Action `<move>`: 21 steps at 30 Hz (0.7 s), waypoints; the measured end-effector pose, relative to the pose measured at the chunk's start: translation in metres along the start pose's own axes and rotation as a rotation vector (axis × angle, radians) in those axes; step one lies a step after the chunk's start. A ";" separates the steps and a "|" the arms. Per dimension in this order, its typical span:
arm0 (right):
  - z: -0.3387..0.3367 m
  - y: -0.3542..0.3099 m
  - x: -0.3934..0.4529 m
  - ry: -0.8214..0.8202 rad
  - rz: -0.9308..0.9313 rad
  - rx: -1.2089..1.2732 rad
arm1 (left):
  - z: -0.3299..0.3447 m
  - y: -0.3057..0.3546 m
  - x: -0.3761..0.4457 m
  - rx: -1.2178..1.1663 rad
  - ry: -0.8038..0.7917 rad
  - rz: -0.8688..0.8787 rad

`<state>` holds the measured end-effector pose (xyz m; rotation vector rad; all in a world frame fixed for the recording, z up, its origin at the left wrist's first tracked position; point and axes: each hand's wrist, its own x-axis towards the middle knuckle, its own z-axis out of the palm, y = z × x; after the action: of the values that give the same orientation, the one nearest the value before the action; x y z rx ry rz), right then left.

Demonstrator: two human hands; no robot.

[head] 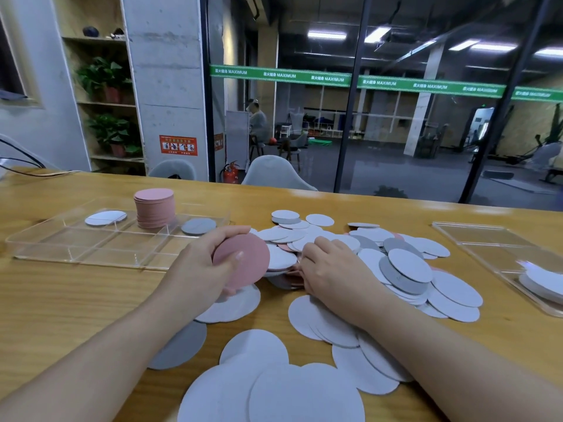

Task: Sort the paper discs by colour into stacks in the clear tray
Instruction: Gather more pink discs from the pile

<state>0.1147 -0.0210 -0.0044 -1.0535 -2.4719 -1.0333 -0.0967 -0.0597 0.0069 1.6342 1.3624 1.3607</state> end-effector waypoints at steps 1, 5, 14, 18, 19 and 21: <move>0.000 0.001 0.000 0.020 0.014 0.007 | -0.001 -0.001 0.001 -0.012 0.019 0.004; -0.003 0.009 0.000 0.090 0.045 0.013 | -0.004 0.000 0.001 -0.025 0.089 0.041; -0.019 -0.002 0.002 0.247 0.279 0.542 | -0.002 0.002 0.000 -0.038 0.016 0.044; -0.026 -0.006 0.004 0.040 0.412 0.747 | 0.000 0.003 0.000 -0.041 -0.030 0.040; -0.027 -0.007 0.003 0.030 0.440 0.753 | 0.000 0.003 0.000 -0.036 -0.039 0.039; -0.026 -0.011 0.003 0.033 0.473 0.704 | 0.001 0.004 0.000 -0.029 -0.045 0.039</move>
<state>0.1038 -0.0434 0.0100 -1.2385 -2.1148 -0.0237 -0.0949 -0.0608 0.0100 1.6703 1.2854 1.3513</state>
